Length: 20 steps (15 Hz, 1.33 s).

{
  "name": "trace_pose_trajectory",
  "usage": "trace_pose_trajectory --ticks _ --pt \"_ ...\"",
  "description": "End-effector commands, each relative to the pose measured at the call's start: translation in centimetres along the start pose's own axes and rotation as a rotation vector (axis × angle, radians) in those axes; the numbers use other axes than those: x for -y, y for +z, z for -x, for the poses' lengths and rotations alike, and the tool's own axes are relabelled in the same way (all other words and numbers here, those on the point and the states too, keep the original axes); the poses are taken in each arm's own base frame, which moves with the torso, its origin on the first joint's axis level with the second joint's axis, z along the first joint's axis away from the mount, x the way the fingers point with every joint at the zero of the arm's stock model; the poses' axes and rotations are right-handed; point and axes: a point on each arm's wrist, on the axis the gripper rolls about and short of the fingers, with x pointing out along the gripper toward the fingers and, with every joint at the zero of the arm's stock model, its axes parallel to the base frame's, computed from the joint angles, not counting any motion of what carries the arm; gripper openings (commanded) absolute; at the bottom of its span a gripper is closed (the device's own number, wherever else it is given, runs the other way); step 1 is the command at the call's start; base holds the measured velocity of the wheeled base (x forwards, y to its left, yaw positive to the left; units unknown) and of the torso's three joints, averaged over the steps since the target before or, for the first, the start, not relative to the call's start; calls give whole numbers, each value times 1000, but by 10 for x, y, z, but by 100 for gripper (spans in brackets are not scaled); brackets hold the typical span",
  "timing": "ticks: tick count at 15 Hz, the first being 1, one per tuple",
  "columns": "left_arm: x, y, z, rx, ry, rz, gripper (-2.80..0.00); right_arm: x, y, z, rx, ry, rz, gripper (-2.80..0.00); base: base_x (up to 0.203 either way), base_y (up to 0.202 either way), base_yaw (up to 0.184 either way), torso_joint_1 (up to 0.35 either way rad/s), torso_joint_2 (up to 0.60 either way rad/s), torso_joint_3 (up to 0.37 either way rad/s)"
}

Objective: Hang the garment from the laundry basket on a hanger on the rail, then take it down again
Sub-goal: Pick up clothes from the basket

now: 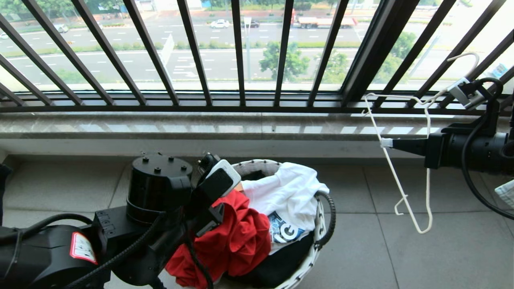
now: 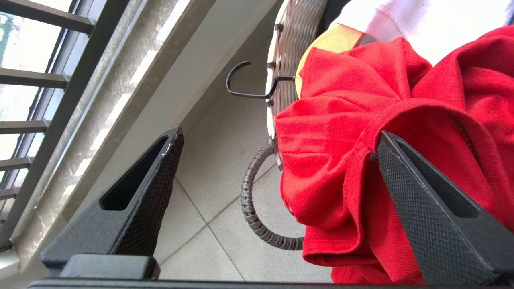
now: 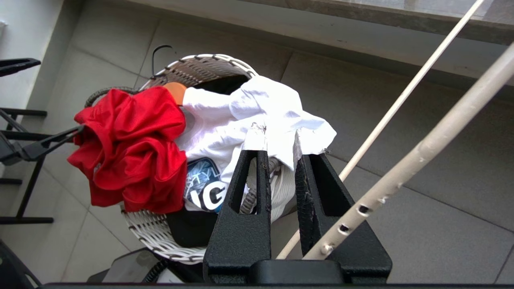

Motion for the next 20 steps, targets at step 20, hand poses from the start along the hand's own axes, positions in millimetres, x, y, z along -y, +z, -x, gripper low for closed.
trace_pose_trajectory --ticks 20 --pt "14 -8 -21 -50 -10 -14 0 0 0 -1 -1 3 0 -280 0 0 0 0 0 0"
